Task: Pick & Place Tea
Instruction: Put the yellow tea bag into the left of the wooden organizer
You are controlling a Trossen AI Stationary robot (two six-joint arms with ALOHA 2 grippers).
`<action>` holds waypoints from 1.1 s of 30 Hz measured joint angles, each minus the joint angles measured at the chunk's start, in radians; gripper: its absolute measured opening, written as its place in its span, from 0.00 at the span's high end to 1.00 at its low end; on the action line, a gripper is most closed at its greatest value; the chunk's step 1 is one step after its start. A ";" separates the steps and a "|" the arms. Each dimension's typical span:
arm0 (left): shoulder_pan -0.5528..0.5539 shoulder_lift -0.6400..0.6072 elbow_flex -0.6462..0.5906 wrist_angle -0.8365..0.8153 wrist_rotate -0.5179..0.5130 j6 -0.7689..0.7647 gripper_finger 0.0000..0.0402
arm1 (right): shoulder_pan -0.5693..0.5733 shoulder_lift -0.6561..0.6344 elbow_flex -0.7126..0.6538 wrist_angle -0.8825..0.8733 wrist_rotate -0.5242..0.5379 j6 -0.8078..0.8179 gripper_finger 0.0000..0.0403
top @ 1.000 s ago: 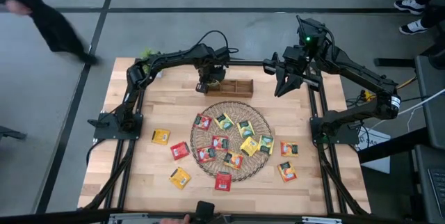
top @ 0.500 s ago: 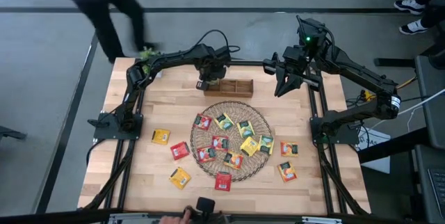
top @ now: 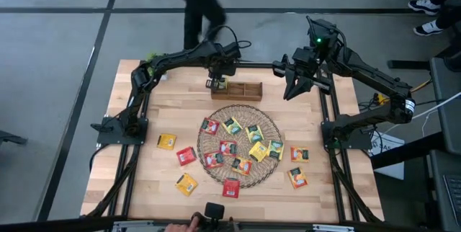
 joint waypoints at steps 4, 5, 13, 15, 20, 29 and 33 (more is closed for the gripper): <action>0.004 -0.008 0.099 -0.087 0.155 -0.115 0.85 | 0.000 0.000 0.000 -0.014 0.024 0.000 0.91; 0.008 -0.019 0.111 -0.088 0.211 -0.147 0.85 | 0.000 -0.001 0.000 -0.030 0.054 -0.001 0.91; 0.005 -0.145 0.123 -0.059 0.388 -0.284 0.85 | 0.000 -0.001 0.000 -0.315 0.443 -0.182 0.91; -0.003 -0.180 0.123 -0.060 0.393 -0.310 0.85 | 0.000 -0.001 0.000 -0.382 0.568 -0.215 0.91; -0.041 -0.249 0.123 -0.068 0.401 -0.361 0.85 | 0.007 -0.001 0.000 -0.498 0.831 -0.239 0.91; -0.119 -0.331 0.121 -0.084 0.572 -0.408 0.85 | 0.061 -0.001 0.000 -0.629 0.952 -0.285 0.91; -0.160 -0.358 0.121 -0.079 0.557 -0.436 0.85 | 0.091 0.000 -0.001 -0.653 0.954 -0.276 0.91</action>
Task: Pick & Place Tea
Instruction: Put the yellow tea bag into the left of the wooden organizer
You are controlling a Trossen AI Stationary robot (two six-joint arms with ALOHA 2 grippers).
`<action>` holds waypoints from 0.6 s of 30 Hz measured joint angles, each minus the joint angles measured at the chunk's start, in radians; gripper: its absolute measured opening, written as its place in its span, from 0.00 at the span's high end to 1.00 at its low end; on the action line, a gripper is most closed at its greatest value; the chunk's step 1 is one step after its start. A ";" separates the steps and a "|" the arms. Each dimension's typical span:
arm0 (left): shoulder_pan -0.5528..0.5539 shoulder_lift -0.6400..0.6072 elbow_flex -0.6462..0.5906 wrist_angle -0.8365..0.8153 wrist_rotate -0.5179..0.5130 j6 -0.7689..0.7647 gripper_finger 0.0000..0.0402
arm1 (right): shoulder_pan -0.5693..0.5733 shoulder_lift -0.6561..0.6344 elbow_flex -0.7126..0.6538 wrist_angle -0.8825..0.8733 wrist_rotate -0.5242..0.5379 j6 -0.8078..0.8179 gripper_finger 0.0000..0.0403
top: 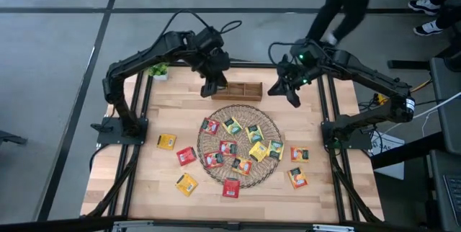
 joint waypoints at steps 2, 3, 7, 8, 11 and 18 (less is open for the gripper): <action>-0.017 -0.007 -0.001 0.006 -0.003 -0.015 0.85 | 0.015 0.000 -0.006 0.002 0.000 0.015 0.91; -0.026 -0.011 -0.001 0.009 -0.003 -0.025 0.85 | 0.022 0.000 -0.012 0.003 0.000 0.019 0.91; -0.058 -0.024 -0.001 0.013 -0.008 -0.060 0.85 | 0.053 0.000 -0.051 0.007 0.001 0.044 0.91; -0.068 -0.024 -0.001 0.014 -0.012 -0.067 0.85 | 0.060 0.000 -0.062 0.009 0.001 0.048 0.91; -0.099 -0.024 -0.001 0.014 -0.034 -0.088 0.85 | 0.087 0.001 -0.095 0.019 0.002 0.056 0.91; -0.177 -0.026 -0.001 0.015 -0.062 -0.131 0.85 | 0.136 0.001 -0.160 0.059 0.019 0.082 0.91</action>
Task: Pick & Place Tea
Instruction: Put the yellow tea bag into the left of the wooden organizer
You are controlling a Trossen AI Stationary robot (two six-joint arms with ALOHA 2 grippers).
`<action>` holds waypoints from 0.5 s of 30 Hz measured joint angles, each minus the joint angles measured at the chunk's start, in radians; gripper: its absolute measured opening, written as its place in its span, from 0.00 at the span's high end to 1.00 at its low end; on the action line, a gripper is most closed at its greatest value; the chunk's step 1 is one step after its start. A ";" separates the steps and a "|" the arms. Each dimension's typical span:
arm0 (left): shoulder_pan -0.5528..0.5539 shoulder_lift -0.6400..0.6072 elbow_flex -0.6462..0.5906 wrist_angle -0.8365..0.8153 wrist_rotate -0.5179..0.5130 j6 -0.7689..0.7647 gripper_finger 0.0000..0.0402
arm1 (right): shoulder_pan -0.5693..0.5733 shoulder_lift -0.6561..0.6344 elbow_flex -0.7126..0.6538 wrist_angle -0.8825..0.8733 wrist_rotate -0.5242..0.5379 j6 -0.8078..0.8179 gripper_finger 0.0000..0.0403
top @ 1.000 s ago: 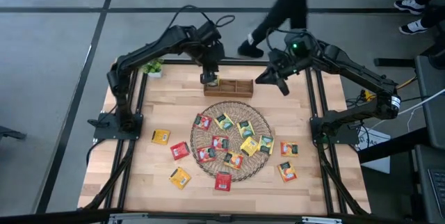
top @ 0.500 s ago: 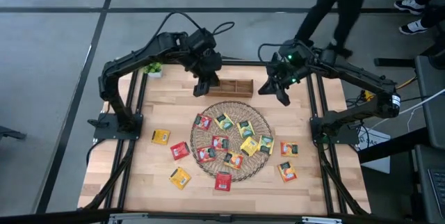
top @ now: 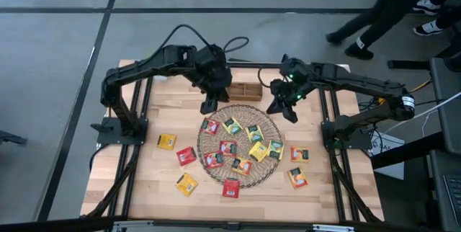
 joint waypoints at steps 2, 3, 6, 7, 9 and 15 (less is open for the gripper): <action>-0.014 -0.005 0.000 0.003 -0.003 -0.014 0.85 | 0.009 0.000 -0.012 0.003 0.021 0.000 0.91; -0.022 -0.008 0.000 0.011 -0.009 -0.024 0.85 | 0.012 0.000 -0.018 0.009 0.033 0.000 0.91; -0.042 -0.015 -0.007 0.030 -0.014 -0.040 0.85 | 0.020 0.000 -0.048 0.035 0.070 0.018 0.91; -0.051 -0.016 -0.016 0.044 -0.014 -0.046 0.85 | 0.020 0.000 -0.054 0.040 0.074 0.018 0.91; -0.065 -0.021 -0.036 0.045 -0.013 -0.064 0.85 | 0.020 0.000 -0.057 0.043 0.076 0.013 0.91; -0.105 -0.085 -0.151 0.162 -0.063 -0.115 0.85 | 0.020 0.007 -0.058 0.045 0.077 0.013 0.91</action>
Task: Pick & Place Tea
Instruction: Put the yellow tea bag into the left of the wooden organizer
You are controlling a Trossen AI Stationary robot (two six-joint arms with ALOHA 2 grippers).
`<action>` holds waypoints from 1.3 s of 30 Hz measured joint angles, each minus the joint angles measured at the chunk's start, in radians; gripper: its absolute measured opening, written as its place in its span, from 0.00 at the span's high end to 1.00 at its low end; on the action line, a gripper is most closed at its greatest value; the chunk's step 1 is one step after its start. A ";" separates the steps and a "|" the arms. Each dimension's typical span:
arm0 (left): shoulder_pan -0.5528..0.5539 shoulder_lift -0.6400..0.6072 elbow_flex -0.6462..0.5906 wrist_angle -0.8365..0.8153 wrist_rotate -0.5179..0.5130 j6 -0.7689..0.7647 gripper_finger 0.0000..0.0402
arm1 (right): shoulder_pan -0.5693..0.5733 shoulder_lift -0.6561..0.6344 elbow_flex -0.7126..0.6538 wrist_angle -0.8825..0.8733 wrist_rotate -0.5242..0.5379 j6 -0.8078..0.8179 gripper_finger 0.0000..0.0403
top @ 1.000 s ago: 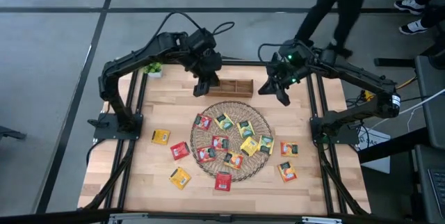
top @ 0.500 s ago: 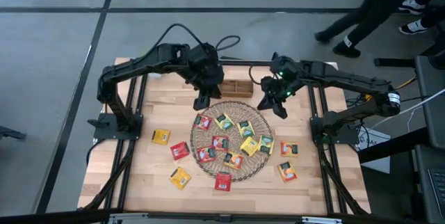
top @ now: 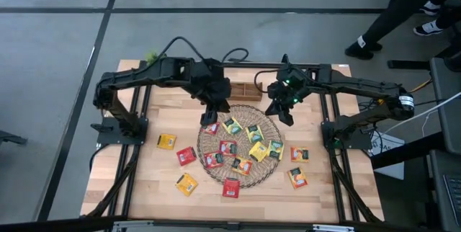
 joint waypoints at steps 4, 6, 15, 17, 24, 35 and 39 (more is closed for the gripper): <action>-0.008 -0.072 -0.101 0.078 -0.055 -0.046 0.85 | 0.000 0.000 0.000 0.000 0.000 -0.001 0.91; -0.006 -0.105 -0.155 0.102 -0.079 -0.067 0.85 | 0.000 0.000 0.000 0.002 0.000 -0.001 0.91; -0.013 -0.223 -0.382 0.284 -0.114 -0.131 0.85 | 0.018 0.000 0.000 -0.033 -0.056 0.004 0.91; -0.018 -0.245 -0.424 0.325 -0.115 -0.131 0.85 | 0.042 0.000 0.000 -0.054 -0.061 0.005 0.91; -0.015 -0.272 -0.525 0.387 -0.116 -0.146 0.85 | 0.131 0.011 0.000 -0.136 -0.027 0.151 0.91; -0.016 -0.289 -0.536 0.389 -0.111 -0.100 0.85 | 0.252 0.036 0.001 -0.221 0.141 0.727 0.89; -0.016 -0.304 -0.536 0.391 -0.111 -0.085 0.85 | 0.295 0.044 0.001 -0.280 0.218 0.907 0.80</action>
